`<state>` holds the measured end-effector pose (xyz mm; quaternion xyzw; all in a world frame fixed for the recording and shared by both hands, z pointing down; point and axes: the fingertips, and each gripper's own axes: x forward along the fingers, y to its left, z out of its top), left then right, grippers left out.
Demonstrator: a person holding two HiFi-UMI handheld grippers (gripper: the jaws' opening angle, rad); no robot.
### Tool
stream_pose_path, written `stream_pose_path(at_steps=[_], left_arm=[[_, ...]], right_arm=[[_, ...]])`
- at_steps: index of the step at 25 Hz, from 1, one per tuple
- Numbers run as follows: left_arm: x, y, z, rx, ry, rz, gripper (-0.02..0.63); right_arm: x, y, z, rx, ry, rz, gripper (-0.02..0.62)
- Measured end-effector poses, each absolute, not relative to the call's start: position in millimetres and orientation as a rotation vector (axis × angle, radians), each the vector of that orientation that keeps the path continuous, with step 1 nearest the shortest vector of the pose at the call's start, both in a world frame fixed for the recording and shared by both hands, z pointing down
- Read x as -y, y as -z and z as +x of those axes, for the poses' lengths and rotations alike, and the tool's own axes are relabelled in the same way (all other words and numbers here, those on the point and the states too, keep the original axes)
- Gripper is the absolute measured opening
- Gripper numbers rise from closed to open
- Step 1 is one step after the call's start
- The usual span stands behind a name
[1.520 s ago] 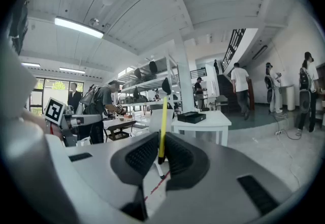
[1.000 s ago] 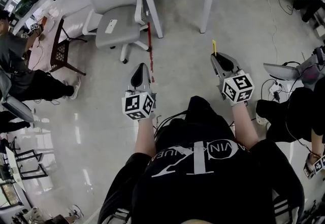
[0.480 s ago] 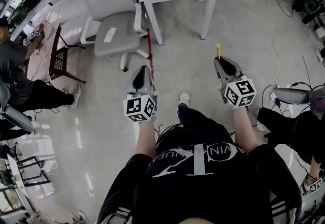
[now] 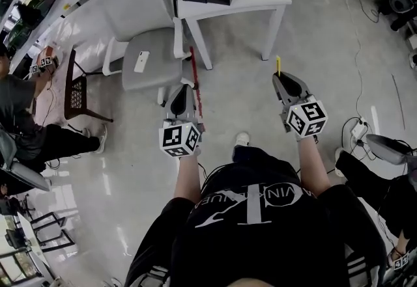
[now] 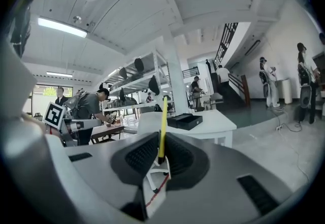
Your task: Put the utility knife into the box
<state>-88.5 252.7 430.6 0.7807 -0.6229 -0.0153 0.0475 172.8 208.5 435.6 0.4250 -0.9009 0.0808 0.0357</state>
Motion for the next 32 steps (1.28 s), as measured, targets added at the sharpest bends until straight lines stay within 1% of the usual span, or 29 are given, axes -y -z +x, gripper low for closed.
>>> stream_pose_path(at_steps=[11,27,32], left_arm=[[-156.1,-425.2,-93.5,1.857,0.024,2.437,0.012],[-99.7,-432.0,-105.8,1.857,0.031,2.415,0.011],[-65.0,-439.8,-113.9,1.836,0.031,2.413,0.011]], right_arm=[[-119.6,-437.0,161.7,2.774,-0.282,1.333,0.052],[-60.6,-439.5,131.2,2.793,-0.292,1.24,0.052],[-36.0,-447.1,122.3,2.777,-0.299,1.241,0.052]])
